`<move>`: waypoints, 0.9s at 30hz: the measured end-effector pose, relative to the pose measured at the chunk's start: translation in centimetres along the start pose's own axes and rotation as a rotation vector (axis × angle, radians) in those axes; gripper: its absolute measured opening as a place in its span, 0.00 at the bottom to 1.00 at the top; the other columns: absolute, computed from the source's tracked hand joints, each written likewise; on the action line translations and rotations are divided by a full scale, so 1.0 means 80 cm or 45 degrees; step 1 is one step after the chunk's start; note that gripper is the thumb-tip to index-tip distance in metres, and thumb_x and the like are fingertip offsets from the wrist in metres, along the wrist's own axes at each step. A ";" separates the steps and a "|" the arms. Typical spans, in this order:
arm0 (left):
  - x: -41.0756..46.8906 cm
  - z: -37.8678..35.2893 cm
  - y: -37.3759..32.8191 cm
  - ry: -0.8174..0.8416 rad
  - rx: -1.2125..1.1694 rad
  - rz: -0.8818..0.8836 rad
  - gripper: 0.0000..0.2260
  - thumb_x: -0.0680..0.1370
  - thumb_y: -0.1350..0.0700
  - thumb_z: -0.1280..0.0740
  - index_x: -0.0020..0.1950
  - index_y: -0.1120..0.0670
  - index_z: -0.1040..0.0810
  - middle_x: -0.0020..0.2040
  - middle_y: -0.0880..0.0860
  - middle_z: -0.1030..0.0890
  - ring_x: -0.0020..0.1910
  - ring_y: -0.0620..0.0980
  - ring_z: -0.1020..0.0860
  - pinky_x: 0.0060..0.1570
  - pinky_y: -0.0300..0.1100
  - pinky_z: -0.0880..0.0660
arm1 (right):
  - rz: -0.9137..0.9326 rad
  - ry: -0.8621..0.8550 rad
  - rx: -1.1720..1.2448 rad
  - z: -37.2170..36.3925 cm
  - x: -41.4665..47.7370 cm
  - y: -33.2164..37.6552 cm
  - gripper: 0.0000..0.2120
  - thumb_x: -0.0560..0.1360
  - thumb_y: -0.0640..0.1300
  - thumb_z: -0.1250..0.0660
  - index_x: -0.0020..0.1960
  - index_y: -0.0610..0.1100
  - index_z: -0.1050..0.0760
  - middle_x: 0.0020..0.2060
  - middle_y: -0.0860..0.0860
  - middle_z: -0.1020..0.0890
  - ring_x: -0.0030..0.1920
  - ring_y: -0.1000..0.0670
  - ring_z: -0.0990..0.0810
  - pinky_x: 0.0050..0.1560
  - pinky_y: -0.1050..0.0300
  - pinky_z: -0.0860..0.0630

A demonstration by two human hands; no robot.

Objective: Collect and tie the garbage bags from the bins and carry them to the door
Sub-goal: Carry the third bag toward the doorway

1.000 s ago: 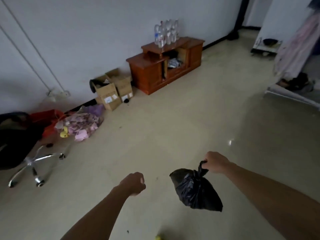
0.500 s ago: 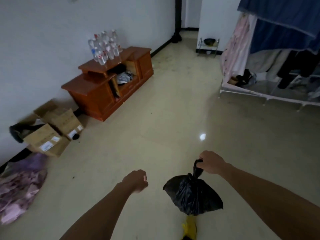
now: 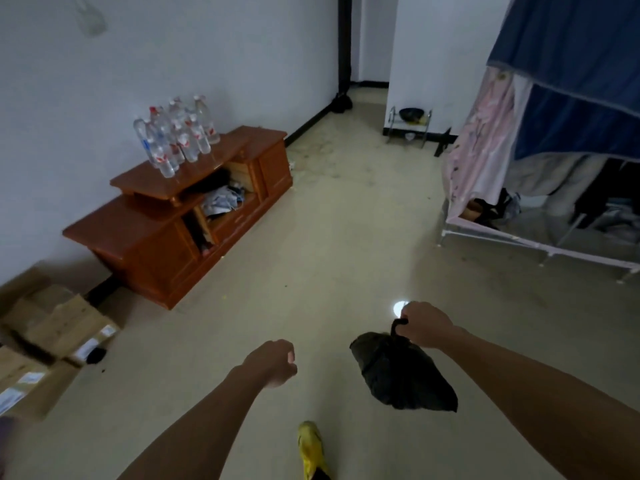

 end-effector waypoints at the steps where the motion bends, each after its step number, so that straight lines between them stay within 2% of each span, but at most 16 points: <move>1: 0.039 0.016 0.004 0.010 0.004 0.005 0.12 0.78 0.51 0.38 0.60 0.51 0.25 0.62 0.52 0.24 0.60 0.52 0.25 0.54 0.42 0.30 | -0.029 0.000 -0.005 0.012 0.038 -0.003 0.11 0.70 0.50 0.37 0.33 0.46 0.32 0.36 0.50 0.25 0.42 0.45 0.22 0.37 0.57 0.30; 4: 0.142 0.073 0.012 0.042 0.017 0.015 0.12 0.77 0.51 0.38 0.59 0.52 0.26 0.61 0.53 0.24 0.58 0.52 0.25 0.54 0.43 0.29 | -0.111 -0.043 0.025 0.055 0.138 -0.012 0.12 0.72 0.48 0.35 0.32 0.45 0.31 0.33 0.49 0.25 0.36 0.47 0.24 0.31 0.58 0.34; 7: 0.243 0.151 0.009 0.070 0.052 -0.003 0.11 0.77 0.52 0.37 0.58 0.52 0.26 0.59 0.53 0.24 0.56 0.52 0.24 0.54 0.43 0.27 | -0.200 -0.067 0.048 0.112 0.234 -0.013 0.10 0.72 0.48 0.34 0.39 0.42 0.25 0.38 0.46 0.21 0.39 0.45 0.22 0.33 0.57 0.33; 10: 0.351 0.245 -0.011 0.040 0.076 -0.034 0.12 0.77 0.52 0.37 0.58 0.53 0.25 0.58 0.53 0.23 0.55 0.52 0.24 0.55 0.45 0.25 | -0.225 -0.138 0.113 0.181 0.327 -0.007 0.09 0.71 0.49 0.33 0.39 0.43 0.24 0.37 0.46 0.21 0.39 0.45 0.21 0.34 0.57 0.32; 14: 0.464 0.330 -0.056 0.042 0.105 -0.109 0.11 0.77 0.52 0.37 0.58 0.54 0.25 0.57 0.54 0.23 0.55 0.53 0.23 0.54 0.45 0.26 | -0.225 -0.146 0.129 0.243 0.427 -0.008 0.09 0.71 0.49 0.34 0.37 0.44 0.27 0.35 0.48 0.24 0.39 0.45 0.22 0.32 0.57 0.34; 17: 0.562 0.381 -0.095 0.050 0.129 -0.162 0.13 0.78 0.52 0.37 0.60 0.55 0.26 0.60 0.55 0.24 0.57 0.54 0.24 0.56 0.44 0.27 | -0.223 -0.143 0.125 0.285 0.523 -0.023 0.08 0.70 0.49 0.33 0.38 0.45 0.26 0.37 0.48 0.23 0.42 0.45 0.21 0.35 0.57 0.31; 22: 0.735 0.456 -0.152 0.054 0.139 -0.126 0.15 0.78 0.53 0.38 0.63 0.55 0.27 0.62 0.56 0.24 0.59 0.54 0.25 0.57 0.45 0.27 | -0.193 -0.112 0.139 0.355 0.709 -0.056 0.08 0.71 0.50 0.34 0.38 0.46 0.26 0.33 0.50 0.24 0.38 0.47 0.22 0.30 0.59 0.34; 27: 0.894 0.567 -0.208 0.007 0.079 -0.102 0.14 0.78 0.52 0.38 0.62 0.55 0.26 0.62 0.55 0.24 0.58 0.54 0.24 0.57 0.45 0.26 | -0.169 -0.046 0.138 0.458 0.893 -0.080 0.08 0.72 0.50 0.33 0.41 0.45 0.25 0.34 0.51 0.23 0.37 0.48 0.23 0.32 0.59 0.32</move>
Point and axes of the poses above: each hand's wrist, its own x-axis towards the middle knuckle, its own z-axis out of the back of the hand, y = z × x, the point moved 4 cm from there along x, towards the middle knuckle
